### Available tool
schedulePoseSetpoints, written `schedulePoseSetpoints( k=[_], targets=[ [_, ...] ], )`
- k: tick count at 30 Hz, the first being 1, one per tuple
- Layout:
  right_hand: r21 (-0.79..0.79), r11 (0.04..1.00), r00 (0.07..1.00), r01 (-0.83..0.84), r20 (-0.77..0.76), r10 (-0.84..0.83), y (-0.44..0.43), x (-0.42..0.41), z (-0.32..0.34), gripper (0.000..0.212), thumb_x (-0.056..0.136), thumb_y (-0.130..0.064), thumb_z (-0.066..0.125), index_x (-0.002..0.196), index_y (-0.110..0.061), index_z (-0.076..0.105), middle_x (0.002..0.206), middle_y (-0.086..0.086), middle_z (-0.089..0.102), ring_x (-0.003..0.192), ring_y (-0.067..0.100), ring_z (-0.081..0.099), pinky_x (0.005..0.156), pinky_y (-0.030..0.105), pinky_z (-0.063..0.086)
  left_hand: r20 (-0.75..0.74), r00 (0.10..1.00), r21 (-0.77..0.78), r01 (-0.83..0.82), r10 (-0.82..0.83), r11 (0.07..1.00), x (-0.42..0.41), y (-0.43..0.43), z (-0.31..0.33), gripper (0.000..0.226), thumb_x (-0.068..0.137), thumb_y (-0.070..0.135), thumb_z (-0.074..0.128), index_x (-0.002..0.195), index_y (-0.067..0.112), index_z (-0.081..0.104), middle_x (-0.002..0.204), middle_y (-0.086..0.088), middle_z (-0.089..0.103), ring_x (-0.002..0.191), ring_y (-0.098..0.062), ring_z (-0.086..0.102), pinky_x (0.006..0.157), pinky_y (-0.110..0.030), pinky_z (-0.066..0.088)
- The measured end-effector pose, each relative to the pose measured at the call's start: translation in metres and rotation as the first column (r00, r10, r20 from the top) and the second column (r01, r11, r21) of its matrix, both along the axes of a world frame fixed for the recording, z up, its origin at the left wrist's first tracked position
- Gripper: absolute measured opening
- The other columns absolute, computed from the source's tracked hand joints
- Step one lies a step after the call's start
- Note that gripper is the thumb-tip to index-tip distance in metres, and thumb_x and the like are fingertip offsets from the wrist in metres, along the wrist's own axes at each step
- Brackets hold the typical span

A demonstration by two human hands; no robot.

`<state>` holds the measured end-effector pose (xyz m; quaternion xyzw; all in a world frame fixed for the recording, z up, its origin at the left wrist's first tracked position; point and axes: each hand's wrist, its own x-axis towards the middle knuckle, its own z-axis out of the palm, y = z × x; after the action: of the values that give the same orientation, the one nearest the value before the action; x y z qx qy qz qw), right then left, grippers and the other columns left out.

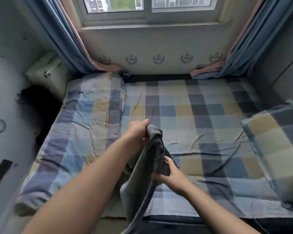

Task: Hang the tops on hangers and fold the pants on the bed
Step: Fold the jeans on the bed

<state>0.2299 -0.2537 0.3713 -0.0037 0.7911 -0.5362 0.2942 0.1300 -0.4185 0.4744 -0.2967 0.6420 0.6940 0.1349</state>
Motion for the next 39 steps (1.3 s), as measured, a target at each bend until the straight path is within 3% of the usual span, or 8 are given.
schedulePoseSetpoints(
  k=[8,14,17,21,23,26,34,39],
  targets=[
    [0.306,0.951,0.998,0.04,-0.067,-0.021,0.027,-0.025,-0.031,0.012,0.098,-0.026,0.058,0.094,-0.018,0.065,0.1,0.007,0.071,0.099,0.029,0.064,0.079,0.037,0.049,0.032,0.98,0.168,-0.197,0.194,0.966,0.004,0.014,-0.011,0.025,0.105,0.016,0.051,0.083,0.006,0.056,0.052,-0.002,0.061,0.043,-0.012,0.061,0.048,-0.03,0.056],
    [0.168,0.972,0.985,0.164,-0.077,-0.153,0.061,-0.066,-0.006,0.024,0.102,-0.013,0.053,0.086,0.0,0.065,0.083,0.011,0.065,0.081,0.018,0.054,0.067,0.033,0.039,-0.123,0.982,0.134,-0.126,0.143,0.983,-0.009,0.01,-0.013,0.02,0.104,0.008,0.05,0.114,0.007,0.068,0.112,-0.01,0.073,0.103,-0.021,0.07,0.078,-0.032,0.06],
    [-0.056,0.896,0.892,0.44,0.139,-0.43,0.06,-0.097,0.021,0.019,0.103,-0.018,0.053,0.094,-0.009,0.066,0.091,0.012,0.067,0.086,0.023,0.061,0.08,0.034,0.048,-0.099,0.991,-0.042,0.089,-0.093,0.995,-0.004,0.014,-0.019,0.013,0.099,0.016,0.064,0.111,0.014,0.067,0.118,-0.011,0.071,0.104,-0.023,0.068,0.081,-0.032,0.056],
    [-0.204,0.609,0.6,0.766,0.565,-0.566,0.045,-0.13,0.06,0.026,0.108,-0.027,0.043,0.125,-0.01,0.054,0.109,0.013,0.062,0.081,0.021,0.06,0.077,0.033,0.052,-0.047,0.92,-0.158,0.378,-0.389,0.912,0.038,0.025,-0.058,0.06,0.085,0.028,0.08,0.136,0.015,0.053,0.134,-0.002,0.058,0.11,-0.005,0.062,0.076,-0.014,0.048],
    [-0.227,0.618,0.618,0.752,0.569,-0.543,0.031,-0.135,0.073,0.027,0.109,-0.029,0.041,0.124,-0.011,0.054,0.111,0.013,0.063,0.083,0.021,0.061,0.079,0.034,0.051,-0.026,0.878,-0.189,0.465,-0.477,0.865,0.063,0.027,-0.081,0.09,0.075,0.041,0.087,0.148,0.018,0.038,0.142,0.003,0.047,0.121,0.006,0.052,0.092,-0.013,0.045],
    [-0.319,0.614,0.664,0.722,0.571,-0.483,0.006,-0.137,0.092,0.029,0.109,-0.028,0.039,0.126,-0.011,0.055,0.112,0.013,0.066,0.088,0.021,0.064,0.069,0.034,0.052,0.053,0.892,-0.304,0.442,-0.449,0.844,0.083,0.029,-0.102,0.128,0.053,0.066,0.083,0.156,0.027,0.019,0.153,0.004,0.039,0.141,-0.014,0.04,0.115,-0.038,0.039],
    [-0.437,0.465,0.63,0.77,0.636,-0.445,-0.037,-0.134,0.118,0.025,0.108,-0.016,0.041,0.111,0.001,0.059,0.087,0.018,0.07,0.067,0.026,0.073,0.054,0.035,0.062,-0.09,0.967,-0.643,0.125,-0.236,0.756,0.052,-0.023,-0.104,0.097,0.066,0.069,0.068,0.15,0.048,0.024,0.149,0.001,0.045,0.135,-0.031,0.043,0.109,-0.055,0.039],
    [-0.484,0.544,0.707,0.685,0.624,-0.335,-0.043,-0.12,0.116,0.025,0.107,-0.014,0.043,0.111,0.002,0.062,0.094,0.02,0.074,0.08,0.029,0.076,0.075,0.042,0.063,-0.37,0.889,-0.555,0.021,-0.269,0.832,0.026,-0.045,-0.101,0.035,0.099,0.024,0.06,0.133,0.015,0.061,0.149,-0.01,0.051,0.138,-0.031,0.045,0.113,-0.049,0.037]
  ],
)
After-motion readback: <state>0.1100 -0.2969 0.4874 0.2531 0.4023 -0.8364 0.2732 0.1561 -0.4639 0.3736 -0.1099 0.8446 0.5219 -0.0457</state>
